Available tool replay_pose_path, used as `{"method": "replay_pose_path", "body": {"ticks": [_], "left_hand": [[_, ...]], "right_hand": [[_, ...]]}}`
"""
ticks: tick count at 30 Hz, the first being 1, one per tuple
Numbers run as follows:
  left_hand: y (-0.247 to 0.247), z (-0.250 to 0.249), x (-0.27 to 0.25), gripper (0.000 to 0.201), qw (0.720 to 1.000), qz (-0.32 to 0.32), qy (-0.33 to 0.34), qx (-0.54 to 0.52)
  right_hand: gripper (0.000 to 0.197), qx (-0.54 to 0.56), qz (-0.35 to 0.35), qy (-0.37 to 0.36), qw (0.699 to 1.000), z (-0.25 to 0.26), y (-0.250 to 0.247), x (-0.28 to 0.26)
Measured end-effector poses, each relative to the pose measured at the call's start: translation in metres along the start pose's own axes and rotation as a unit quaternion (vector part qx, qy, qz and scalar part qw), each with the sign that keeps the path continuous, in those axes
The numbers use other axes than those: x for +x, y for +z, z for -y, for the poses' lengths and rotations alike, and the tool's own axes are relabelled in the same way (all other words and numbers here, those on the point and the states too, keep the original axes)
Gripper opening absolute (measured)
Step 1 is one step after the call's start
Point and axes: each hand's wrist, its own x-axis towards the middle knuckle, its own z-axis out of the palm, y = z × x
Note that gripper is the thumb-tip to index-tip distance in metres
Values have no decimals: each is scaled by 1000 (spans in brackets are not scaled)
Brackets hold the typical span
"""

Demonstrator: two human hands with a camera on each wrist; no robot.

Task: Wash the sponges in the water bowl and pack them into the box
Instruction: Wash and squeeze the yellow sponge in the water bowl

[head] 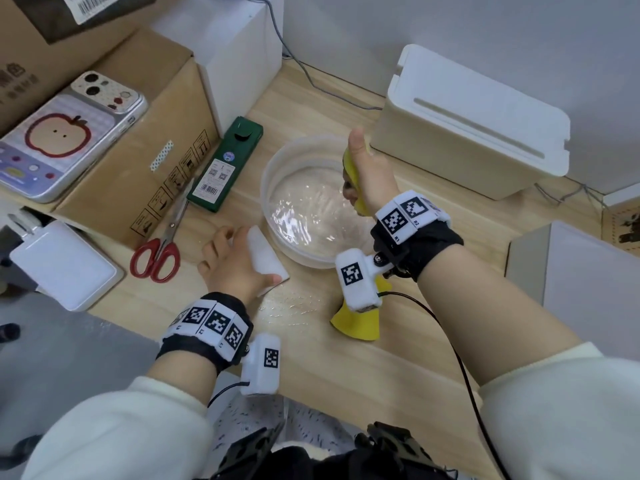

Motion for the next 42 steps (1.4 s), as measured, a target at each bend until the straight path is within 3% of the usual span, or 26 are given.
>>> {"method": "replay_pose_path", "body": {"ticks": [3,8,12,17,24,34,40,42], "left_hand": [[-2,1,0,93,1000,9,5,-2],[-4,2,0,95,1000,14,7,-11],[-3,7,-1,97,999,15,13,-26],[-1,8,0,96,999,16,13,-32],[-2,7,1,97,999,27,11,-31],[-4,4,-2,100,999,32,10,-22],[-46,-7,8,97,987,139,-19,-78],[-73,-22,7,84,989,82,11,-124]], "right_hand": [[54,21,21,38,999,9,-5,-1],[20,103,58,53,992,11,-13,-6],[43,163,23,35,986,8,-9,-9],[23,98,-26,12,995,9,4,-8],[28,95,-84,-5,992,2,19,-3],[23,119,-102,3,988,-7,26,-4],[17,38,-19,-34,999,-9,8,-24],[29,59,-21,-39,997,-13,-9,-36]]}}
